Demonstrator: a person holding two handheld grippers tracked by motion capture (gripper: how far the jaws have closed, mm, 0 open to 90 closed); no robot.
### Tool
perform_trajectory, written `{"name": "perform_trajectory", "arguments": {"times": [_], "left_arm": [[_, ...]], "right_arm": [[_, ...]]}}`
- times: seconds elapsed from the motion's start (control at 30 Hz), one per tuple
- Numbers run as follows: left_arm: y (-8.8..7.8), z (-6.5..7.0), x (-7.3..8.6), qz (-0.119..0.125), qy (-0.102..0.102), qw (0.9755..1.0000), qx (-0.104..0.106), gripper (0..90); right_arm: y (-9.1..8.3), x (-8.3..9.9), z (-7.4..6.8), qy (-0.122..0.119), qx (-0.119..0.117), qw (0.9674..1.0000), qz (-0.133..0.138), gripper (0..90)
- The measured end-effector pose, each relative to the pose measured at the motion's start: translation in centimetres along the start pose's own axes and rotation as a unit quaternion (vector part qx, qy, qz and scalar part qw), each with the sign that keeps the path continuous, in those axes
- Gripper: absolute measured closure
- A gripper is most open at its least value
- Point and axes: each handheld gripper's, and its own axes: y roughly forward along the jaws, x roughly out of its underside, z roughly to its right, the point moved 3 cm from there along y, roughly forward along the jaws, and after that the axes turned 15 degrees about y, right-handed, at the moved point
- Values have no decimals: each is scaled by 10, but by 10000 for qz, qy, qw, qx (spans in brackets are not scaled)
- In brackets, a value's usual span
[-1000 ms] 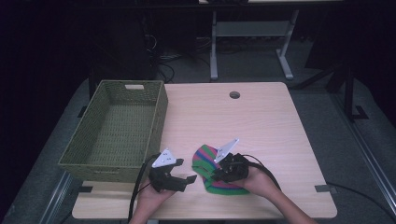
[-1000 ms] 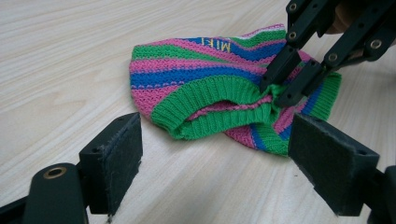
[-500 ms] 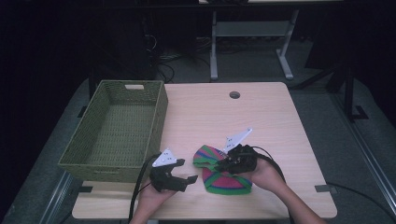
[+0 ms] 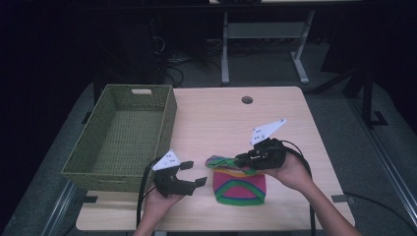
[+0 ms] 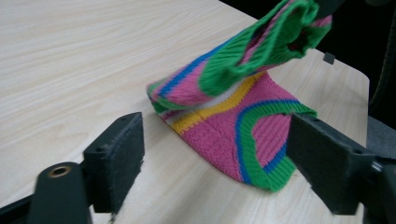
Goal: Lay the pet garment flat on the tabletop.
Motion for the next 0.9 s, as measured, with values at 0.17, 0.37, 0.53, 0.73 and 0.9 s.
{"name": "perform_trajectory", "arguments": {"times": [0.17,0.37,0.53,0.73,0.9], "left_arm": [[8,-1,-2,-33,147,9999,-25,237],[20,-1,-2,-52,399,9992,-24,304],[29,-7,-4,-42,441,9990,-31,334],[42,-11,-5,9,415,9991,-7,361],[45,-11,-8,159,356,9992,49,509]], "right_arm": [[-10,-7,3,-38,54,9999,105,783],[-16,-12,4,-11,-1,9999,151,784],[-19,-13,4,-46,-24,9998,175,783],[-24,-14,6,-43,-18,9998,200,782],[-27,-12,12,5,0,9998,212,782]]}}
